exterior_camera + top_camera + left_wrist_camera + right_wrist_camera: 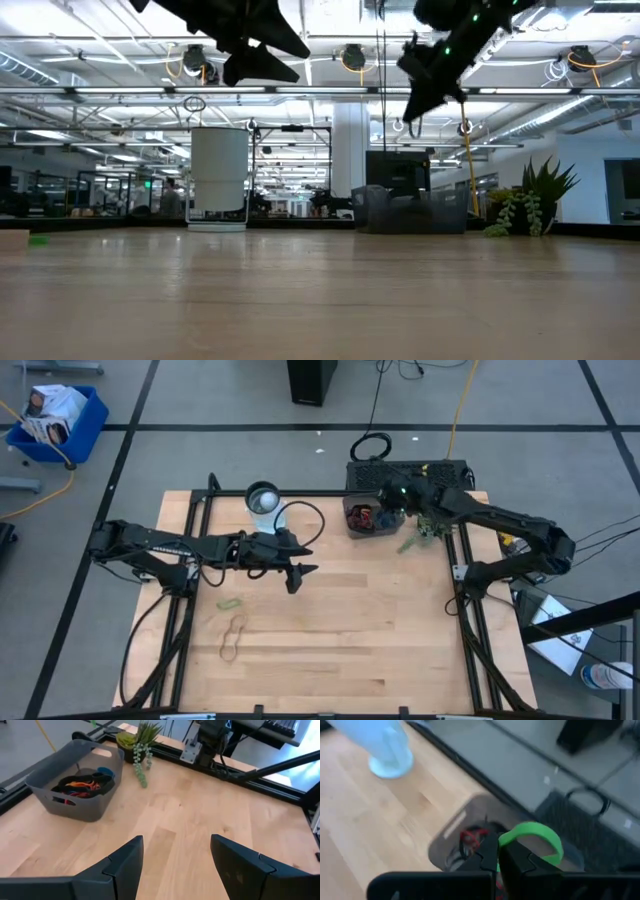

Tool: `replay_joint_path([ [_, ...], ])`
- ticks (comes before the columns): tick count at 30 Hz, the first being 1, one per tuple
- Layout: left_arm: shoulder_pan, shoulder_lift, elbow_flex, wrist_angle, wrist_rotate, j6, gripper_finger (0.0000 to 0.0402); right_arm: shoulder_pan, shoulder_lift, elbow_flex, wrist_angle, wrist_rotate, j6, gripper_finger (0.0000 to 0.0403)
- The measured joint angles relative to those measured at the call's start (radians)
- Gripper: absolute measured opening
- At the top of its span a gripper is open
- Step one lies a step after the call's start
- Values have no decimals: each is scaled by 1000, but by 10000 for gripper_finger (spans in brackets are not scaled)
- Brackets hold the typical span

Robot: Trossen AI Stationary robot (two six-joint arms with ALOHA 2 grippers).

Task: Pick and place rubber bands into bin
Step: Put the green rubber band into the black bin

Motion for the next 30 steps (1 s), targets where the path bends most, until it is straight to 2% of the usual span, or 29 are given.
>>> replay_joint_path([
  [7, 1, 0, 0, 7, 0, 1, 237, -104, 170, 0, -30, -87, 7, 0],
  [11, 1, 0, 0, 6, 0, 2, 237, -121, 265, 0, -30, -129, 7, 0],
  [15, 1, 0, 0, 5, 1, 4, 237, -119, 326, -13, -11, -129, 7, 0],
  [24, 1, 0, 0, 5, 2, 4, 237, -119, 378, -51, 2, -128, 12, 16],
  [30, 1, 0, 0, 5, 2, 4, 237, -119, 373, -75, 39, -126, 14, 44],
])
